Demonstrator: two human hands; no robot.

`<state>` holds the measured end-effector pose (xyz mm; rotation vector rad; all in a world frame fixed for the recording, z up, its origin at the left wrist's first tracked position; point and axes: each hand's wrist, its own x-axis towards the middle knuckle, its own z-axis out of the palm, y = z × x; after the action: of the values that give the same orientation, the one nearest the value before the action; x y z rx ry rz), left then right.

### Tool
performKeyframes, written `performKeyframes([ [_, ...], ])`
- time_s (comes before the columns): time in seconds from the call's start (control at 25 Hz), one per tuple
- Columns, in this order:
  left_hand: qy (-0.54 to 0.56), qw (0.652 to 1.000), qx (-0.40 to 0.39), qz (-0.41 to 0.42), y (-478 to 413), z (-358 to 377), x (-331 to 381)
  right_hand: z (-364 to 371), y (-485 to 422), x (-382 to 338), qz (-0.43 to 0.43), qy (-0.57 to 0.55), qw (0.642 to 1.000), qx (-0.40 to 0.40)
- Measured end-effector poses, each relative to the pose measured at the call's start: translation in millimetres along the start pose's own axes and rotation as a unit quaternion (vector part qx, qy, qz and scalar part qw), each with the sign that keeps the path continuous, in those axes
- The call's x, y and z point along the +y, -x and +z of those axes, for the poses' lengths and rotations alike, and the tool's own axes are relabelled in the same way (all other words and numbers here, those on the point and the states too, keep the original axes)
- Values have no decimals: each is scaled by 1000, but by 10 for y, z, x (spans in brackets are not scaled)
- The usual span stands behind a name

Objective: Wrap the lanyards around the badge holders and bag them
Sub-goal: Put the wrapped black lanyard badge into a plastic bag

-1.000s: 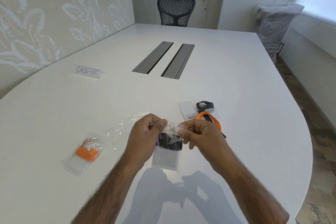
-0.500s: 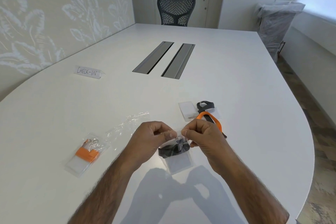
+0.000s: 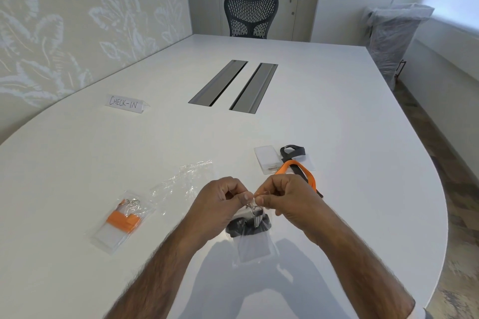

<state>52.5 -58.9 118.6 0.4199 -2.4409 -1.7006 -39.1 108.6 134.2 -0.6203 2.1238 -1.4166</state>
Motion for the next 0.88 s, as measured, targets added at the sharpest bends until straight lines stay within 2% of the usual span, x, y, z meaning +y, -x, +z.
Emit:
performKeyframes([
  [0.12,43,999,6,-18,-4,4,-20,-61,-13,9,54,-58,996,-32],
  [0.24,15,1000,-10,-6,-33,-119,-35,-108,-4,52,81,-92,992,-16],
  [0.36,-25,999,-37,-5,-29,-128,-71,-81,17,36,68,-90,994,-8],
  [0.64,8,999,-43,-3,5,-52,-28,28,39,19,2,-64,997,40],
  [0.76,-40,999,-18,15,10,-33,-11,101,56,30,-10,-54,997,50],
  [0.88,-35,999,-5,31,7,-43,-22,115,47,46,-14,-73,996,45],
])
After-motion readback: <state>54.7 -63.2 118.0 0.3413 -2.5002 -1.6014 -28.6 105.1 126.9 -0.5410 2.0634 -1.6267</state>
